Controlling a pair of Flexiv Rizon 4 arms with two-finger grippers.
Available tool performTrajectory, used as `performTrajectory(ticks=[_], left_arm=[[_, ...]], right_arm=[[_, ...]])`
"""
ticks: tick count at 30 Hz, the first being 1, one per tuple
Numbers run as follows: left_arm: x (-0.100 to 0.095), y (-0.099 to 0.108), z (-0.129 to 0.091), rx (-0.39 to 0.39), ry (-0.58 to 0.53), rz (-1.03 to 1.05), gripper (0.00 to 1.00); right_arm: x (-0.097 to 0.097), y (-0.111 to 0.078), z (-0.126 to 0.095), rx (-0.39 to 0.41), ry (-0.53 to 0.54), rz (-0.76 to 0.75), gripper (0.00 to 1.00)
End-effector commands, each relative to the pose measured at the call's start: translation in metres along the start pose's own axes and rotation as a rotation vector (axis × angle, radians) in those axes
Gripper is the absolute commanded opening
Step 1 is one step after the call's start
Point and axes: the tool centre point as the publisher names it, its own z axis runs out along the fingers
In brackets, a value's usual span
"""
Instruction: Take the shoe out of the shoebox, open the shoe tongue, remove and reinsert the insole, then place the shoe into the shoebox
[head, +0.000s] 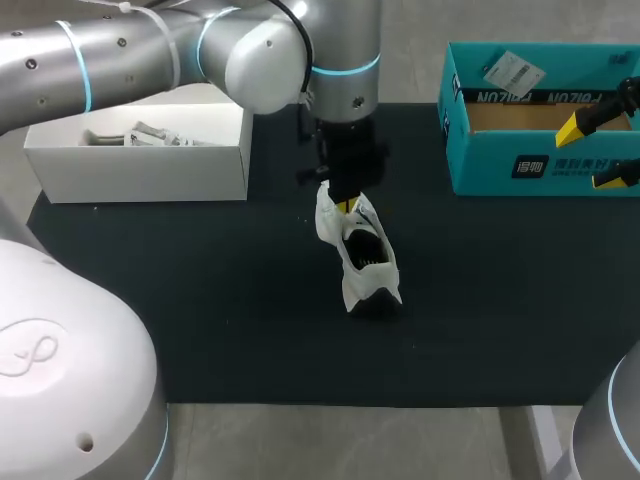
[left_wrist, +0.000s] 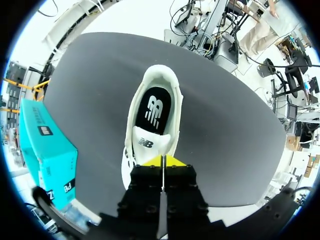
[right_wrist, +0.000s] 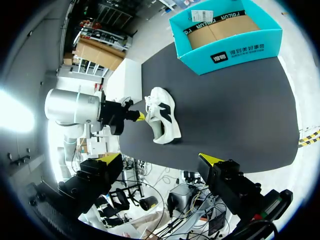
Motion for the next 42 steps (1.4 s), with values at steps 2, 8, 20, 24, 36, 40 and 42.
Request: performTrajectory(ticks=[2, 8, 20, 24, 36, 40, 42], left_arm=[[0.001, 0.000, 0.001, -0.002, -0.003, 0.001, 0.00], [0.001, 0.000, 0.001, -0.002, -0.003, 0.001, 0.00], [-0.011, -0.014, 0.001, -0.178, 0.089, -0.808, 0.00], [0.000, -0.015, 0.000, -0.251, 0.008, -1.240, 0.00], [0.024, -0.048, -0.004, -0.031, -0.179, -1.698, 0.00], [0.024, -0.048, -0.004, -0.025, -0.206, -1.817, 0.00], [0.024, -0.048, -0.004, -0.025, -0.206, -1.817, 0.00]], right_arm=[[0.000, 0.000, 0.001, -0.001, -0.002, 0.002, 1.00], [0.000, 0.000, 0.001, -0.001, -0.002, 0.002, 1.00], [0.000, 0.000, 0.001, -0.001, -0.002, 0.002, 1.00], [0.000, 0.000, 0.001, -0.001, -0.002, 0.002, 1.00], [0.000, 0.000, 0.001, -0.001, -0.002, 0.002, 1.00], [0.000, 0.000, 0.001, -0.001, -0.002, 0.002, 1.00], [0.000, 0.000, 0.001, -0.001, -0.002, 0.002, 1.00]])
